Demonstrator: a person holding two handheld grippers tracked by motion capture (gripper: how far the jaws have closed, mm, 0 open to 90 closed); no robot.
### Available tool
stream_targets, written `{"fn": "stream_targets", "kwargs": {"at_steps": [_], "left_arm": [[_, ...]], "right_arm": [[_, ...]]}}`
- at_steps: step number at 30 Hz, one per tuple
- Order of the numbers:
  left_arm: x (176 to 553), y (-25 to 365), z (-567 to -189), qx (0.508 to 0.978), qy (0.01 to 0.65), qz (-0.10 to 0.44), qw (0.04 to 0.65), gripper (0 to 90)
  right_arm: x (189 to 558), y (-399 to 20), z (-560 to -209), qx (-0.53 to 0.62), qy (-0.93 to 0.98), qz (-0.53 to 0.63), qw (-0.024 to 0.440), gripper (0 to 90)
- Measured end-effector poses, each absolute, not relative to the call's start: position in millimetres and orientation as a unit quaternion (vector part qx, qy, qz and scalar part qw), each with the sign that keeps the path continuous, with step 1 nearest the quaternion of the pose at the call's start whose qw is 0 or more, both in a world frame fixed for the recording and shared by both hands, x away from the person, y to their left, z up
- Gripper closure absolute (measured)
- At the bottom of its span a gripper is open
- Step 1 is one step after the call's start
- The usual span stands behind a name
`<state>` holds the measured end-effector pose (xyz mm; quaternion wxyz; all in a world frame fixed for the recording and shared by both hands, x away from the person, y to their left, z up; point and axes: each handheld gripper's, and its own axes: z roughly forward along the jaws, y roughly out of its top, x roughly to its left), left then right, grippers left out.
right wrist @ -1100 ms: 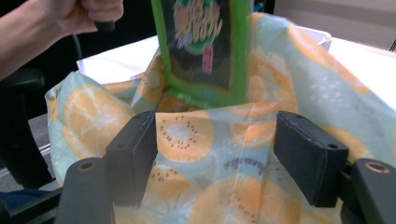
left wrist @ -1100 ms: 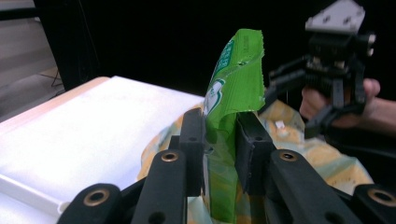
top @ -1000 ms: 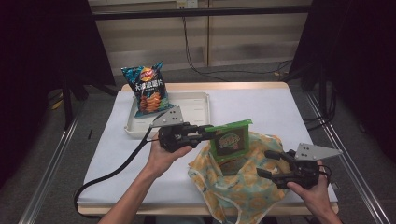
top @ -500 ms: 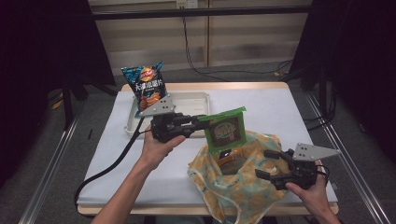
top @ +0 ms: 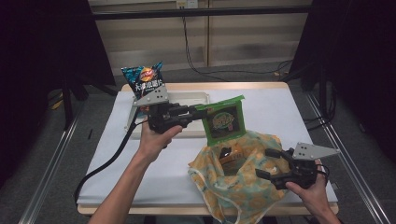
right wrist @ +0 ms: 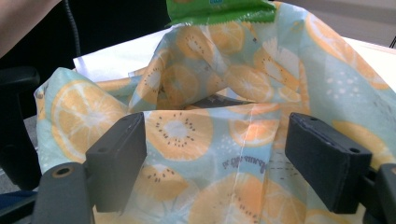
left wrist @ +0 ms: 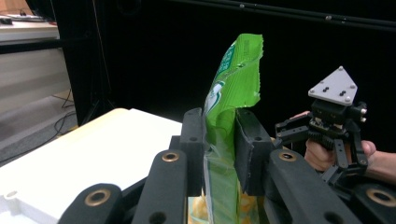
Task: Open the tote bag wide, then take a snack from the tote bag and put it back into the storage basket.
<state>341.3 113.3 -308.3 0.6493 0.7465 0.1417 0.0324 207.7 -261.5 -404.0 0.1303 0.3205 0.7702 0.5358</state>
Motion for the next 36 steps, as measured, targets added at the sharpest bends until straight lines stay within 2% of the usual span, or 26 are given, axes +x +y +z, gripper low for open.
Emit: {"fn": "stream_targets", "kwargs": {"at_steps": [16,36], "left_arm": [[363,131,-298,0.755,0.144,0.048,0.638,75.5],[387,148,-316,0.775,0.182,0.087,0.599,75.5]], "right_arm": [[211,-258,-406,0.322,0.77,0.536,0.125,20.4],[208,-258,-407,0.317,0.775,0.532,0.125,19.6]]}}
